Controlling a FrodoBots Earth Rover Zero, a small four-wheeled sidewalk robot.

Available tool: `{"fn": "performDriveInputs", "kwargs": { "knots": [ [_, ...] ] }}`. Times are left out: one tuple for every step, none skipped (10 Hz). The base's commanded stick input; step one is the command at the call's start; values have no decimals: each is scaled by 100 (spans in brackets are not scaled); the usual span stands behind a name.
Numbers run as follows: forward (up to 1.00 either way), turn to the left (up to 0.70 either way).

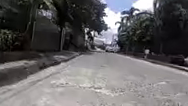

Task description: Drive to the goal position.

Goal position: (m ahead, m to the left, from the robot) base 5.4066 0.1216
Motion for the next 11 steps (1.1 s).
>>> {"fn": "performDriveInputs", "kwargs": {
  "knots": [
    [100, 2],
    [100, 2],
    [100, 2],
    [100, 2],
    [100, 2],
    [100, 2],
    [100, 2],
    [100, 2],
    [100, 2],
    [100, 2],
    [100, 2]
  ]
}}
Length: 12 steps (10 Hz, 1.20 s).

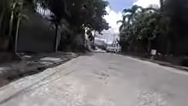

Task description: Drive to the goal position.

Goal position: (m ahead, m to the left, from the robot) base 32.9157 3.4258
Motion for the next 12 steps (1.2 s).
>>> {"fn": "performDriveInputs", "kwargs": {
  "knots": [
    [100, 2],
    [100, 2],
    [100, -20],
    [100, -38],
    [100, -12],
    [100, 2],
    [100, 2],
    [100, 2],
    [100, 2],
    [100, 2],
    [100, 2],
    [100, 2]
  ]
}}
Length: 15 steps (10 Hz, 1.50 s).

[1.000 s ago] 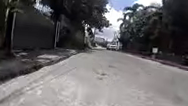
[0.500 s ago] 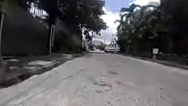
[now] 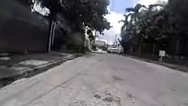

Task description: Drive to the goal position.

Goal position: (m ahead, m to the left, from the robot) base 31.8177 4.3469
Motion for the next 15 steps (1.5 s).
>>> {"fn": "performDriveInputs", "kwargs": {
  "knots": [
    [100, 2],
    [100, 2],
    [100, 2],
    [100, 2],
    [100, 2],
    [100, 2],
    [100, -2],
    [100, -38],
    [100, -38],
    [100, -38],
    [100, -38],
    [100, 2],
    [100, 2],
    [100, 2],
    [100, 2]
  ]
}}
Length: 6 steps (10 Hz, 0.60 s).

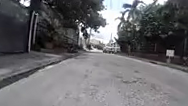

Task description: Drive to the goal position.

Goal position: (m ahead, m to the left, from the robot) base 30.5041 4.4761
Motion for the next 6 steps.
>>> {"fn": "performDriveInputs", "kwargs": {
  "knots": [
    [100, 2],
    [100, 2],
    [100, 2],
    [100, 2],
    [100, 2],
    [100, 2]
  ]
}}
